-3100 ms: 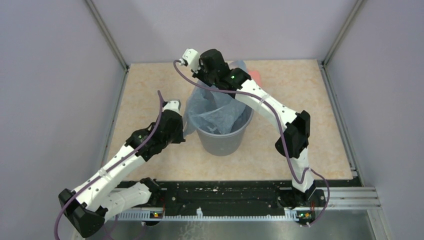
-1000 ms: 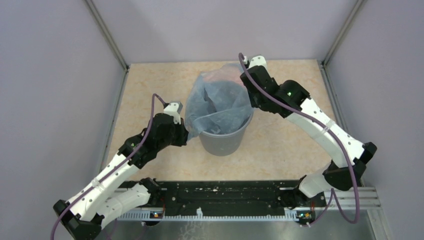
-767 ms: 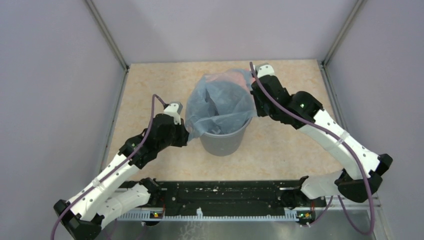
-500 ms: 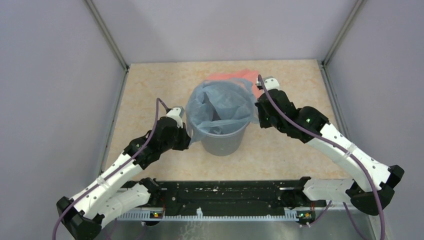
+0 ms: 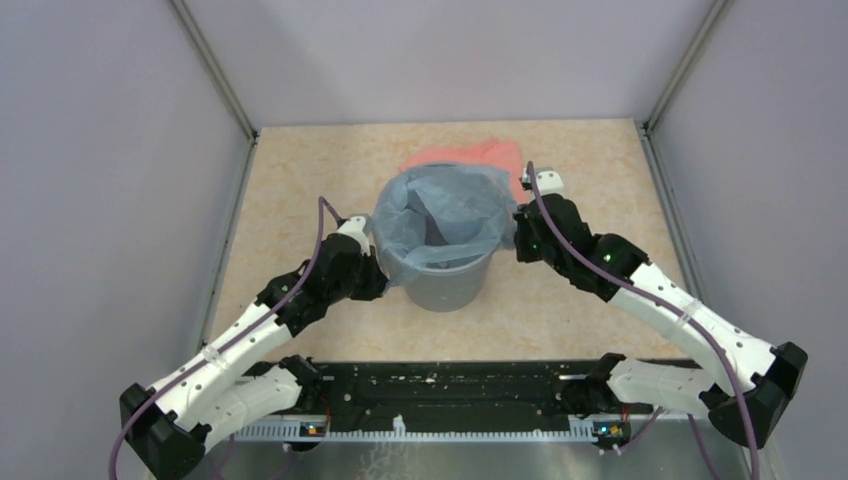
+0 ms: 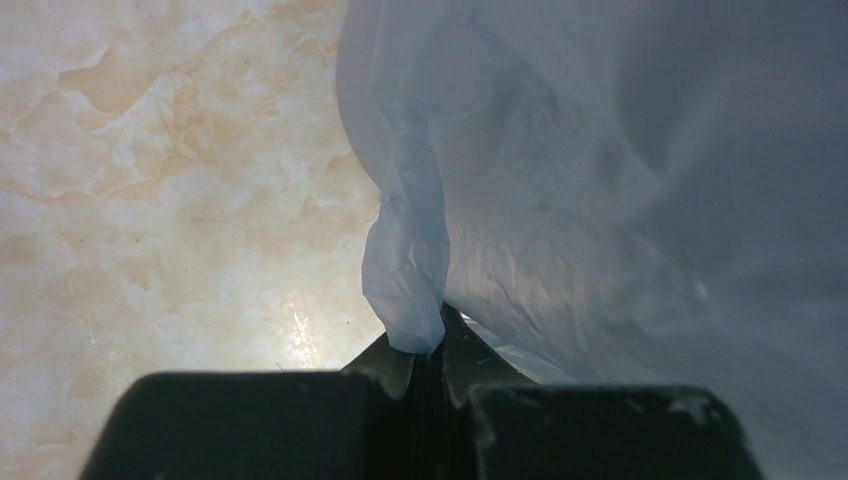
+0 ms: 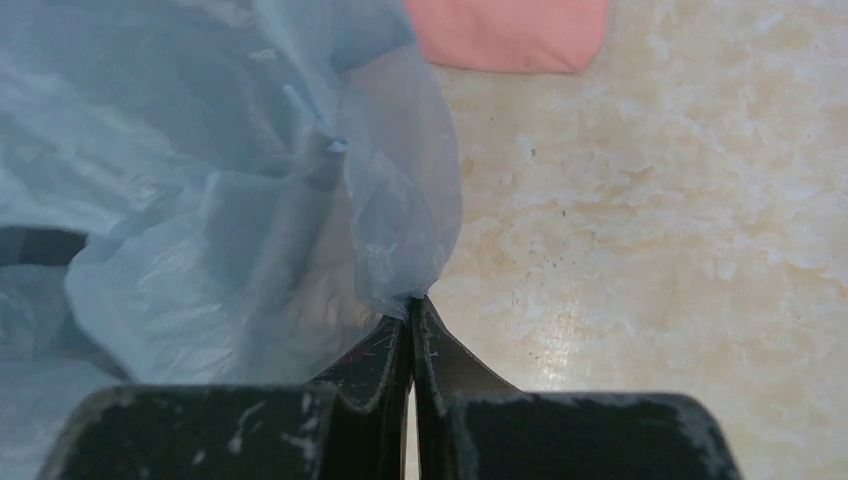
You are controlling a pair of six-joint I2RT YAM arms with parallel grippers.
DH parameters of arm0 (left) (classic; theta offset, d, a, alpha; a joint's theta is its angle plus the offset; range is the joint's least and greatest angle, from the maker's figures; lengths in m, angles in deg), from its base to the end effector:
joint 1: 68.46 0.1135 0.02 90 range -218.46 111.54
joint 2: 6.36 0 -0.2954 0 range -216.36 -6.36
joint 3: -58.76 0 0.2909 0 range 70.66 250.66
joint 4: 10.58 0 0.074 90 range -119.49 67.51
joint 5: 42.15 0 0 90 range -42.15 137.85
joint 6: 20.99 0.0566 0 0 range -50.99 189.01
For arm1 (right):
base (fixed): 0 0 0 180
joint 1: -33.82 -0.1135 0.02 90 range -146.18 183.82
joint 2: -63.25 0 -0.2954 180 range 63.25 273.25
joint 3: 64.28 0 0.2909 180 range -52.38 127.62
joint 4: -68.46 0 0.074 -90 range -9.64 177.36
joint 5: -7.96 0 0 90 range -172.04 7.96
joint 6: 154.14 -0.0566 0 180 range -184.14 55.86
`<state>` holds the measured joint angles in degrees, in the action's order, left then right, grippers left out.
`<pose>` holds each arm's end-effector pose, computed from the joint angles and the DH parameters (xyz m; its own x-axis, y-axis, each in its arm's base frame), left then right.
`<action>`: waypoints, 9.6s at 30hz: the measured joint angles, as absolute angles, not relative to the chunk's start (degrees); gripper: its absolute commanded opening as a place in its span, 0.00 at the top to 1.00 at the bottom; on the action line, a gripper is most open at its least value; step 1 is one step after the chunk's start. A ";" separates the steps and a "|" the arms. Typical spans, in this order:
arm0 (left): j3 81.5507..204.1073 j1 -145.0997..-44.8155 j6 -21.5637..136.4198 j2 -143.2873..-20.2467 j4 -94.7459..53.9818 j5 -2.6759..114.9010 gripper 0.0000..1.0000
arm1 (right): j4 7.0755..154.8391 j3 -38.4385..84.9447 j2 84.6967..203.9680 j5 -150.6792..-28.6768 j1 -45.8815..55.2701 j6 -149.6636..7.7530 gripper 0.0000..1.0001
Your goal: Put the trash bags into the trash bin
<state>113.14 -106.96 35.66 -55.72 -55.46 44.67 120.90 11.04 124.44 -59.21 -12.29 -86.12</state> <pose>0.1722 -0.1330 0.2795 -0.7424 -0.1109 -0.6608 0.2156 0.8942 -0.3923 0.1952 0.1712 0.3651 -0.5681 -0.0930 -0.8177 -0.2594 0.9632 0.0706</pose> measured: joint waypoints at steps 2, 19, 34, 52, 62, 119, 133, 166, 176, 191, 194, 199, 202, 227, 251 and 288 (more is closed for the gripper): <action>113.14 -106.96 35.58 -55.75 -55.04 44.67 1.00 | 118.05 8.33 123.72 -61.46 -9.36 -86.21 1.00; 110.89 -104.62 34.64 -59.40 -51.83 43.73 1.00 | 112.50 2.53 122.76 -69.31 -4.26 -84.70 1.00; 112.09 -101.84 36.08 -63.24 -50.65 43.69 1.00 | 115.85 3.39 119.26 -69.35 -2.69 -82.77 0.35; 119.50 -99.46 39.18 -72.47 -48.99 43.99 1.00 | 112.48 19.63 126.25 -72.63 3.32 -77.00 0.42; 124.83 -97.34 41.26 -79.51 -47.28 45.63 1.00 | 108.87 20.54 131.39 -83.29 7.71 -75.74 0.56; 114.06 -94.68 39.84 -73.14 -44.90 50.00 0.89 | 101.22 -0.02 121.29 -87.77 14.49 -89.02 0.36; 114.06 -94.68 39.10 -71.70 -45.67 50.05 1.00 | 93.62 -11.61 120.09 -94.40 14.49 -100.11 0.42; 113.93 -93.04 39.16 -74.63 -45.47 50.11 1.00 | 90.25 -19.72 125.38 -78.92 14.49 -96.57 1.00; 112.40 -89.63 38.88 -80.36 -42.98 52.17 1.00 | 89.33 -19.80 131.35 -74.18 14.49 -94.90 1.00; 110.23 -87.38 35.69 -85.78 -39.57 53.85 1.00 | 84.46 -21.66 134.08 -66.38 14.47 -92.67 1.00; 110.12 -86.72 35.36 -85.78 -39.35 53.87 1.00 | 83.67 -21.66 134.08 -65.37 14.47 -92.70 1.00; 108.90 -85.12 34.66 -85.73 -38.74 54.07 1.00 | 82.76 -21.66 134.17 -65.35 14.62 -92.92 1.00; 107.50 -83.83 34.44 -85.63 -38.23 54.64 1.00 | 81.36 -22.29 134.30 -66.51 15.25 -93.64 1.00; 106.60 -80.97 34.46 -84.47 -37.08 57.24 0.95 | 75.28 -24.57 140.70 -80.26 23.43 -97.33 0.65; 104.75 -80.47 35.71 -74.94 -37.18 60.12 0.76 | 101.16 -1.99 121.53 -77.50 20.15 -92.72 0.30; 101.99 -88.10 33.37 -77.69 -28.90 62.38 0.84 | 127.12 40.83 156.02 -71.56 -14.19 -67.50 0.10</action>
<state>101.99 -88.10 33.37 -77.69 -28.90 62.38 127.12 40.83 156.02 -71.56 -14.19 -67.50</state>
